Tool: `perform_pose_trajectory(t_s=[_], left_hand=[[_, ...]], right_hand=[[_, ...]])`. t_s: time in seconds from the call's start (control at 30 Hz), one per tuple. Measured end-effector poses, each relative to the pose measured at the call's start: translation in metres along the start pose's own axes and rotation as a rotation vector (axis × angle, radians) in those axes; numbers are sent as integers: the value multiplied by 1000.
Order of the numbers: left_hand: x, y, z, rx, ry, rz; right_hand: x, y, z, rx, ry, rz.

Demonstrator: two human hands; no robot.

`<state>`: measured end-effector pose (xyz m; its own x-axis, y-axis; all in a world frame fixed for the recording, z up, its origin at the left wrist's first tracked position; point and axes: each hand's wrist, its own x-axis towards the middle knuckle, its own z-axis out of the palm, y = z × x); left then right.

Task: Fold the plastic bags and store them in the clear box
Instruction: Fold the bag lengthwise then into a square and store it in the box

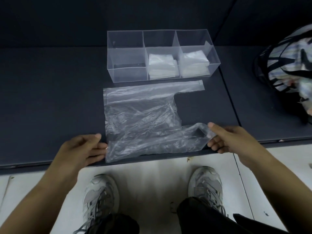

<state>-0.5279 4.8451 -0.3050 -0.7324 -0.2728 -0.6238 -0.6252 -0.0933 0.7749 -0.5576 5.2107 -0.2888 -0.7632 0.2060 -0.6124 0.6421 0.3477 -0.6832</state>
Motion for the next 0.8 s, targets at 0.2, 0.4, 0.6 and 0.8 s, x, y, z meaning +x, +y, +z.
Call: perform_pose_trajectory(t_s=[0.2,0.4,0.6,0.8], left_hand=[[-8,-7,4,68,-5,-3],[-3,-15,7,30,-22,-29],[-2,-22,5,77,19,41],[-1,-26,4,170,-8,108]], right_hand=[[2,5,2,21,34,-90],[0,18,-1,162,99,-161],[1,27,-11,224,232,-180],[1,32,-10,139,189,-203]])
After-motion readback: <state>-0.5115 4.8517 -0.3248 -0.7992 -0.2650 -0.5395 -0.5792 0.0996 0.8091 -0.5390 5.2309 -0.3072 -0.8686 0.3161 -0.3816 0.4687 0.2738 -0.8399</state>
